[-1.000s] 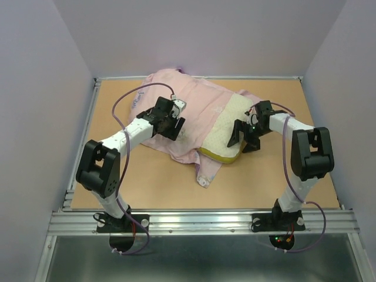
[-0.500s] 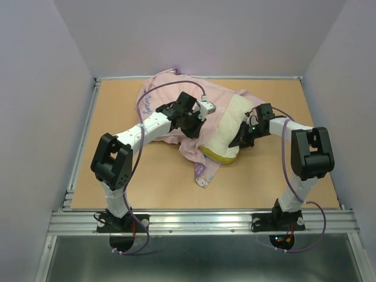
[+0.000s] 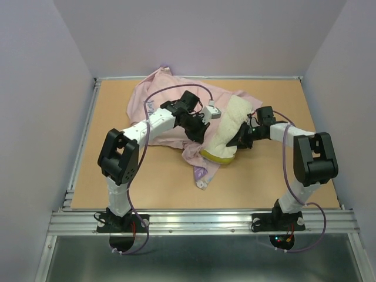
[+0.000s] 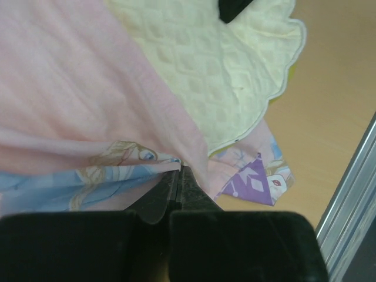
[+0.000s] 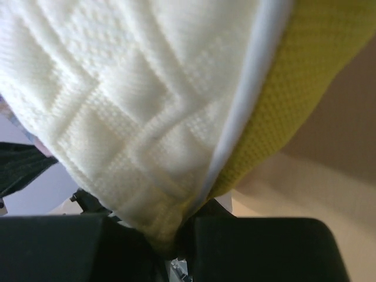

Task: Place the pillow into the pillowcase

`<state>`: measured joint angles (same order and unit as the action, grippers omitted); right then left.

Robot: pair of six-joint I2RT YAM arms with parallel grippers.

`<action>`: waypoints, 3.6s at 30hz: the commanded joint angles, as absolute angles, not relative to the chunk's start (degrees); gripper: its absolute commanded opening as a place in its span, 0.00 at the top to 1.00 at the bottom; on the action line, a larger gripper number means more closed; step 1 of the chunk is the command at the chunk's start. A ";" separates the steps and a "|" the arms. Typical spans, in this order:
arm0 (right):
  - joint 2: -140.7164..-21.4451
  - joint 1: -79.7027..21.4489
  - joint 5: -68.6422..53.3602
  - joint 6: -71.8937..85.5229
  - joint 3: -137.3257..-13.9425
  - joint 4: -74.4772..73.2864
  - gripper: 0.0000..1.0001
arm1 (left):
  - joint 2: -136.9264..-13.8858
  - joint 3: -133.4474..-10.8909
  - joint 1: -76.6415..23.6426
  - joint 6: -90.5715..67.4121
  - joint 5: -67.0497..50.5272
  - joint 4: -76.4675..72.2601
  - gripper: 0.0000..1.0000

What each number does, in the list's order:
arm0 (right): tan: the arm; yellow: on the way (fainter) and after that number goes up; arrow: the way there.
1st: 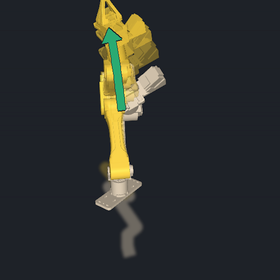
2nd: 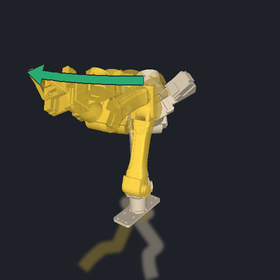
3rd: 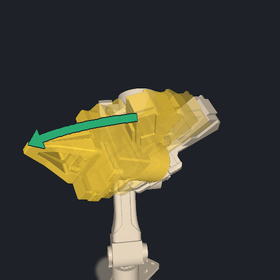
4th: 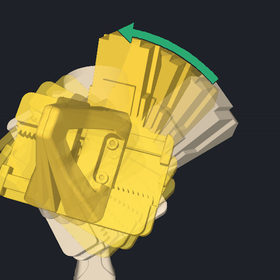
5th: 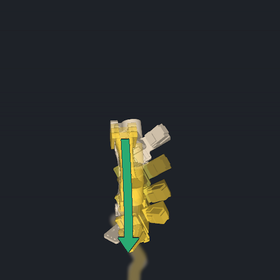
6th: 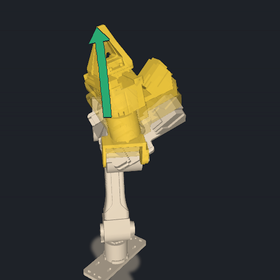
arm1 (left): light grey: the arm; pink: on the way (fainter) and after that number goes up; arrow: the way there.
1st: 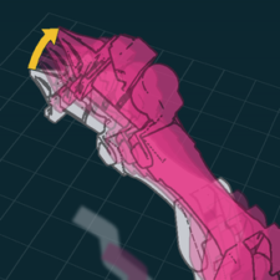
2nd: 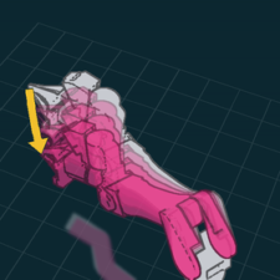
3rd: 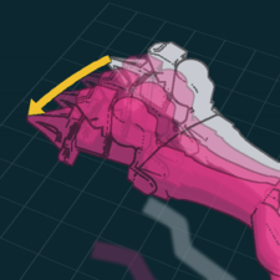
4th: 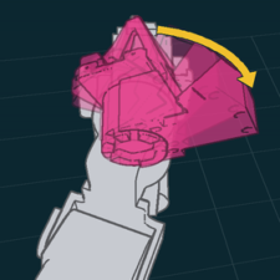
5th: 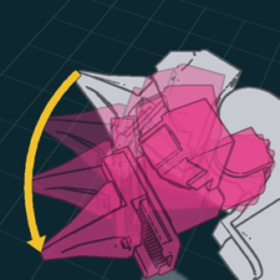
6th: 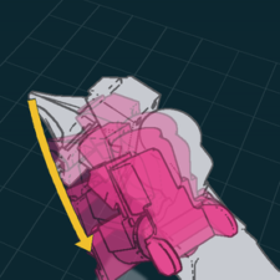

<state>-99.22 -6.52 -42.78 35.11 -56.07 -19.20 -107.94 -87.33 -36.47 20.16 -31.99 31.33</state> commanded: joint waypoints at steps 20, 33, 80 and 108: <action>-97.83 -10.46 -44.03 43.15 -58.18 -10.90 0.99 | -112.06 -102.91 -47.20 46.04 -51.85 53.43 0.92; -97.29 -11.60 -45.09 45.00 -58.80 -7.65 0.99 | -118.73 -121.14 -44.47 39.72 -51.08 52.64 0.81; -92.55 -4.39 -41.31 30.23 -55.46 -17.40 1.00 | -110.30 -92.02 -19.77 22.59 -14.94 31.56 0.21; -90.00 -4.75 -46.49 27.79 -48.70 -15.37 0.99 | -101.61 -96.67 -22.94 20.22 -29.02 32.62 0.26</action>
